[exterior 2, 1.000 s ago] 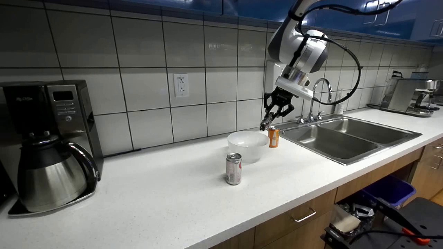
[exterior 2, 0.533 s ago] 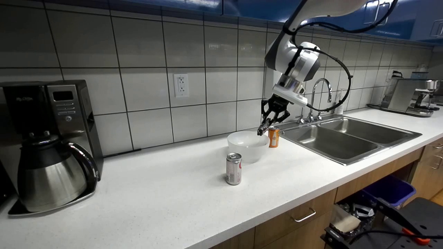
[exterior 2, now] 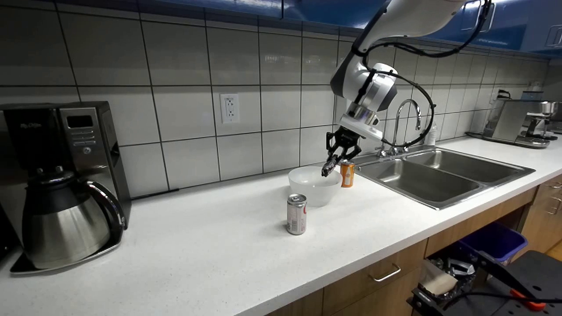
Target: Put the bar into the bowl
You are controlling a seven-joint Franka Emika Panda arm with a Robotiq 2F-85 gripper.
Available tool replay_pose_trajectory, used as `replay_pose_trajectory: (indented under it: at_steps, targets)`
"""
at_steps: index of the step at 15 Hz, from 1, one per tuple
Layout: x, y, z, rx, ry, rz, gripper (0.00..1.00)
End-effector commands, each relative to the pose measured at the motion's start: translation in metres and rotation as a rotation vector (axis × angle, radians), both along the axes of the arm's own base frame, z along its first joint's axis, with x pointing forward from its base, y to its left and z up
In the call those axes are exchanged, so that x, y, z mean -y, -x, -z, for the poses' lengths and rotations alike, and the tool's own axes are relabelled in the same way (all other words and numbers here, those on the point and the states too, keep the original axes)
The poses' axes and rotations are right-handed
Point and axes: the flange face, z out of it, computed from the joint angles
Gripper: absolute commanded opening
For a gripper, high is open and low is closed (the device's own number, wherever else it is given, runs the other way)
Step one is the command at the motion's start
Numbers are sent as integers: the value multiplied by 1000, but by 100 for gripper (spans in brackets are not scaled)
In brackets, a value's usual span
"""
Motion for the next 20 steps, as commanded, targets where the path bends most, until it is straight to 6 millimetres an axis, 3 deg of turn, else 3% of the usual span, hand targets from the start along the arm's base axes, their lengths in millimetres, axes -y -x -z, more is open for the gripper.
replay_pose_trajectory:
  at_steps: [1,9,10,11,17,20]
  targets:
    - [2,-13,4,11,-16,-30,7]
    - [1,-16,21,-16,-22,-31,7]
    - [2,-16,22,-18,-20,-34,53]
    - [2,-16,23,-20,-18,-34,54]
    - [2,-15,23,-23,-5,-43,98]
    - [5,-11,20,-25,2,-45,100]
